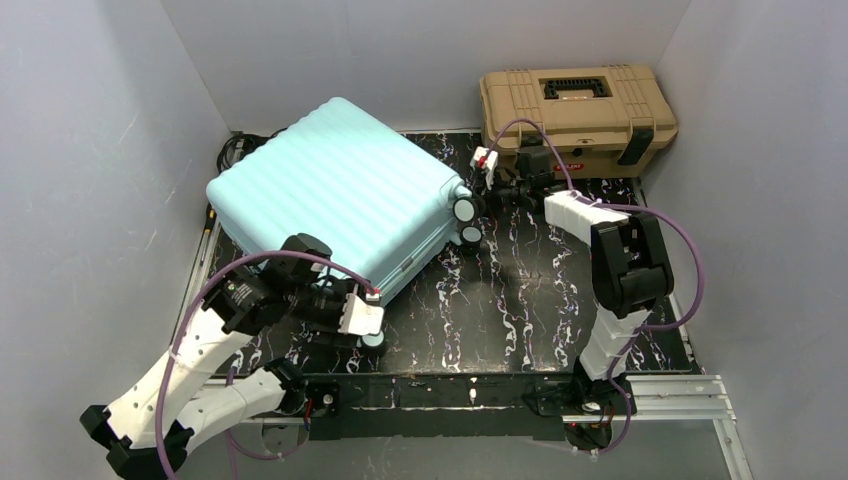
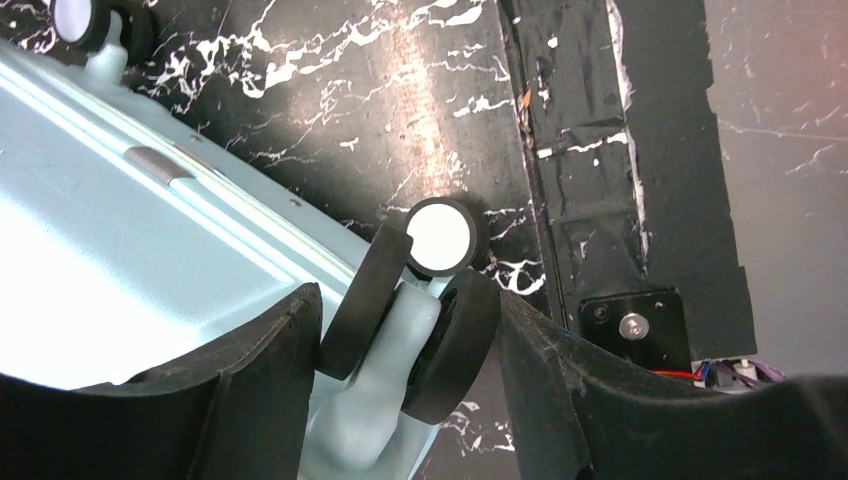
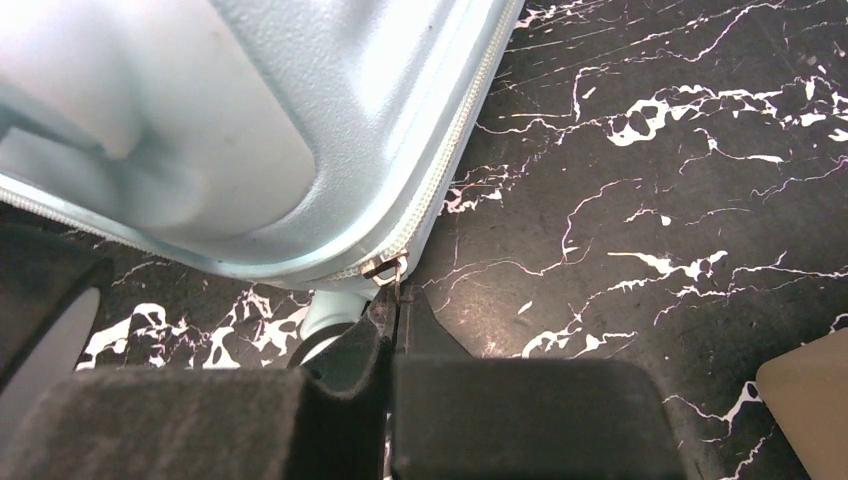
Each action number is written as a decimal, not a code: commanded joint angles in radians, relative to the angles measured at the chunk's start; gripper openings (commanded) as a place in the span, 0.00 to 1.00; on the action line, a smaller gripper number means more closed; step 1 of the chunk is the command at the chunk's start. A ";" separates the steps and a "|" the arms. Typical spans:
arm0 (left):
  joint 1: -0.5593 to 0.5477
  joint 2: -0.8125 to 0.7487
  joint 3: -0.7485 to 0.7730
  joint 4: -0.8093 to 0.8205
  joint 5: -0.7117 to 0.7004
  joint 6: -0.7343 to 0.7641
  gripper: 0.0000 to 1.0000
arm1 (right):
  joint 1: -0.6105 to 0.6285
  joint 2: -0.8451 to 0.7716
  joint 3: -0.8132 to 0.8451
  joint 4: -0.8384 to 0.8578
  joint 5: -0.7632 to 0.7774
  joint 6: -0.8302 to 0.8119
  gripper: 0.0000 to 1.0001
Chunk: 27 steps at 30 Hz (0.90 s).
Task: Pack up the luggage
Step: Zip the luggage at the center of the board.
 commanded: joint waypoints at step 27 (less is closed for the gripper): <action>0.018 -0.089 -0.083 -0.543 -0.259 -0.121 0.00 | 0.063 0.144 0.315 -0.068 0.368 -0.003 0.01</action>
